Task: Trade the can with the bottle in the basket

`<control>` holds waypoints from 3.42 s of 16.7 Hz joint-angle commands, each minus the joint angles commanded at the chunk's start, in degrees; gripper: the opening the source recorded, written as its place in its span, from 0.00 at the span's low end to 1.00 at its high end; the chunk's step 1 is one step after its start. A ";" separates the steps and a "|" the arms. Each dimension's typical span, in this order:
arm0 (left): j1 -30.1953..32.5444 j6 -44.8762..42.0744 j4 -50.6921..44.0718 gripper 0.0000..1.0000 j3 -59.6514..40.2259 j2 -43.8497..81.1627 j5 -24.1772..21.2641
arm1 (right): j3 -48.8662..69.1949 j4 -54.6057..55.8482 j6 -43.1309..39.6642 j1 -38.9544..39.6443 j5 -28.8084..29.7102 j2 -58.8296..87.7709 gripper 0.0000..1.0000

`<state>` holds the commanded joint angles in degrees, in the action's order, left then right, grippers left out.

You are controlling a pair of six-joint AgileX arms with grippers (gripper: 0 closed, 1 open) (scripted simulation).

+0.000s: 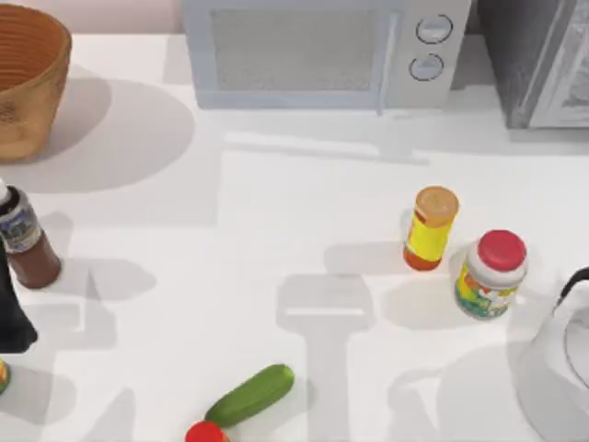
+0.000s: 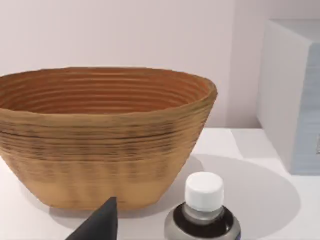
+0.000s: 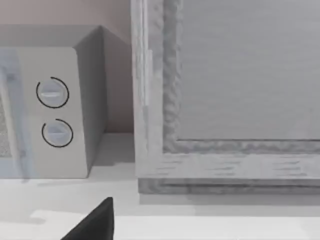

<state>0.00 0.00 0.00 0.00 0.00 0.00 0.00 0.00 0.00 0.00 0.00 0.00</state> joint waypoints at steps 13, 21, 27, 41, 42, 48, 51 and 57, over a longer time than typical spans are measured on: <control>-2.53 0.19 -19.05 1.00 -37.20 36.87 -1.63 | 0.00 0.00 0.00 0.00 0.00 0.00 1.00; -5.10 -2.54 -45.29 1.00 -92.87 93.22 -4.40 | 0.00 0.00 0.00 0.00 0.00 0.00 1.00; -7.92 -6.50 -65.20 1.00 -132.14 131.03 -5.57 | 0.00 0.00 0.00 0.00 0.00 0.00 1.00; -11.58 -12.80 -86.41 1.00 -166.27 158.92 -6.12 | 0.00 0.00 0.00 0.00 0.00 0.00 1.00; -11.58 -12.80 -86.41 1.00 -166.27 158.92 -6.12 | 0.00 0.00 0.00 0.00 0.00 0.00 1.00; -11.17 -12.43 -80.80 1.00 -160.82 159.26 -6.03 | 0.00 0.00 0.00 0.00 0.00 0.00 1.00; -11.02 -12.28 -75.56 1.00 -156.19 159.76 -6.01 | 0.00 0.00 0.00 0.00 0.00 0.00 1.00; -10.98 -12.24 -74.18 0.92 -154.89 159.91 -6.01 | 0.00 0.00 0.00 0.00 0.00 0.00 1.00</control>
<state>-10.98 -12.24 -74.18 -154.89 159.91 -6.01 0.00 0.00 0.00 0.00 0.00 0.00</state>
